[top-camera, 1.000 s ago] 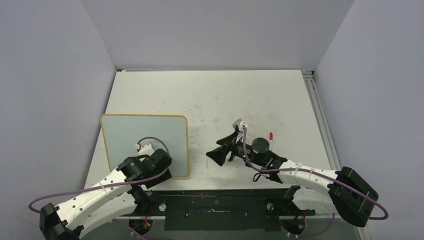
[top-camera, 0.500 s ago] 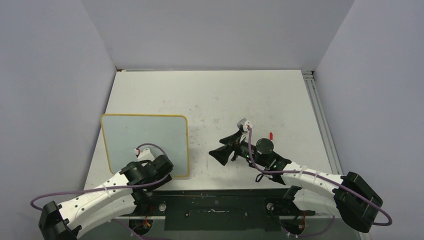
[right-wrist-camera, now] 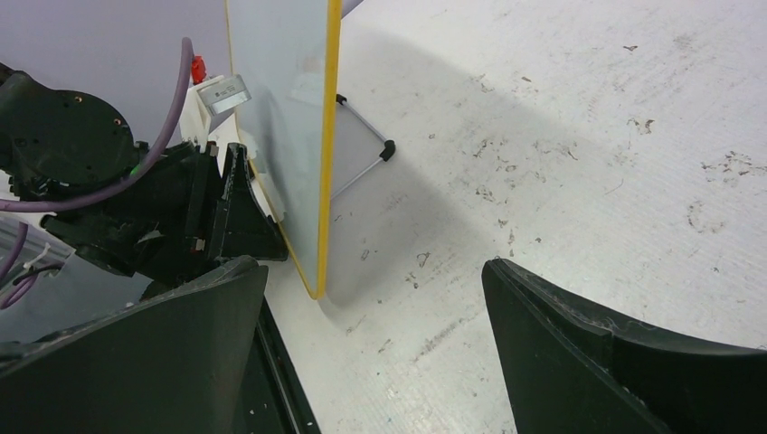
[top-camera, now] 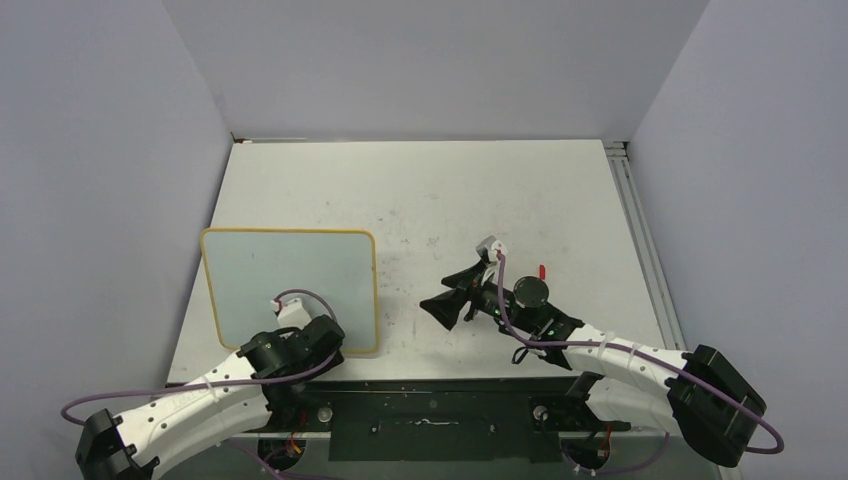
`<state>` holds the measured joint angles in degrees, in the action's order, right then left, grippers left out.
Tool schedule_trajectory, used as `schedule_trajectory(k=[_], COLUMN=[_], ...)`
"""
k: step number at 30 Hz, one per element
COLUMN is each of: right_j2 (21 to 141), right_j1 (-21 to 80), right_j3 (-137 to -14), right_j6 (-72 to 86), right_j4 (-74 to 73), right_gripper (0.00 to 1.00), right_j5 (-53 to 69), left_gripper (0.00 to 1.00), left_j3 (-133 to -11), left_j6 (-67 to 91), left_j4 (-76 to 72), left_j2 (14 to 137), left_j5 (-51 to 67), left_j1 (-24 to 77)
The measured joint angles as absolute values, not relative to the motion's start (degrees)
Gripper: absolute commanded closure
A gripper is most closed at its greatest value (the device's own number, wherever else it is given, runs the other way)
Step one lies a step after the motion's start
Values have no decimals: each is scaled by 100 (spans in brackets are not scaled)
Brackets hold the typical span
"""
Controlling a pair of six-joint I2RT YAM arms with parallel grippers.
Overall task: Write a sentence on the whiteboard
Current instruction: Move the whiteboard stand to the center of the board.
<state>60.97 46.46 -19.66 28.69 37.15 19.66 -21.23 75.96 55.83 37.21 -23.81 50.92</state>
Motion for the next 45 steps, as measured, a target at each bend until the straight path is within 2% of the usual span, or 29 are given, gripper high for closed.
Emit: schedule_trajectory(k=[6,13,26,30,41,45], right_j2=[6095,6060,6060,6062,6060,6060], right_j1=[4615,4587,4567,4567,4541,4541], right_j3=[-1957,-1870,-1861,-1861,-1826,-1824], right_j6=[2869,2849,2805,2805,2803,2801], right_j4=[3715,3708,3710,3710,3710,3712], right_gripper=[7,7,6,6,6,6], right_j5=[1946,1922,1883,1879,1839,1833], left_gripper=[49,57,57,66,69,75], left_j3=[-2123,-2123,-2112,-2115,-2115,-2115], left_j6=[7397,7091,6346,6233,6471,6473], left_j4=[5406,5247,4598,4366,4335,4289], left_j2=[4010,4071,4204,4589,4742,4823], left_j5=[-2425,-2475,-2536,-2580,-2869,-2908], left_j1=[5092,5094,5092,5092,5092,5092])
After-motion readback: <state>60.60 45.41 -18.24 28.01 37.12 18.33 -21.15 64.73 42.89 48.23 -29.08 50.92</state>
